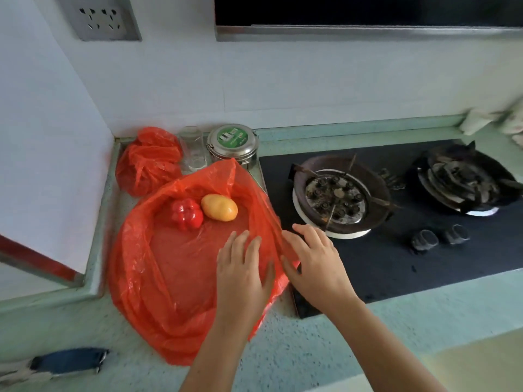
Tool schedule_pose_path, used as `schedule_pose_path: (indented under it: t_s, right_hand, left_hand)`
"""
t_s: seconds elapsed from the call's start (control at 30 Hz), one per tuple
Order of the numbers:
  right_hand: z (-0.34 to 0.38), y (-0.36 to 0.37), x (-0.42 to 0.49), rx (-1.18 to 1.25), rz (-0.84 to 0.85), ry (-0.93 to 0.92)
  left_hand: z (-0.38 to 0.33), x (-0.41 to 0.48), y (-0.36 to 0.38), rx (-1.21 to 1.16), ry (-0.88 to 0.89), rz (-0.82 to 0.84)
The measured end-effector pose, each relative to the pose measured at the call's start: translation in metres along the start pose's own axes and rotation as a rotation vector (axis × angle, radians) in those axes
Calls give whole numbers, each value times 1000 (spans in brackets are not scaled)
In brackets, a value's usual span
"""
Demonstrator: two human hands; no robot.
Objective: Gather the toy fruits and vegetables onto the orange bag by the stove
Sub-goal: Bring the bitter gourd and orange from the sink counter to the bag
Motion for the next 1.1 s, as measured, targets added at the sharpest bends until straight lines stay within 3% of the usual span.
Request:
schedule_pose_path:
  t_s: [0.17,0.57,0.83,1.1]
  right_hand:
    - [-22,-59,-48,-25,-100,34]
    - [-89,-218,-227,-162,-481,306]
    - [-116,-298,-365,-257,-677,501]
    - [-122,-359,-481,-378,-896,682]
  left_hand:
    - [-64,-22,-6,-7,84,27]
    - [-280,-94,-21,-97,568,79]
    - [-414,-165,-44,-281,858,32]
    - [-511,-240,-56,-405,1091,93]
Point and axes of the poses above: each hand's wrist, its own x-axis towards the middle knuckle, its own y-axis out of the palm, z = x × y, the point moved 8 cm from there along x, towards the middle knuckle, and after that the axes turned 13 degrees about x, right-handed, at the moved point
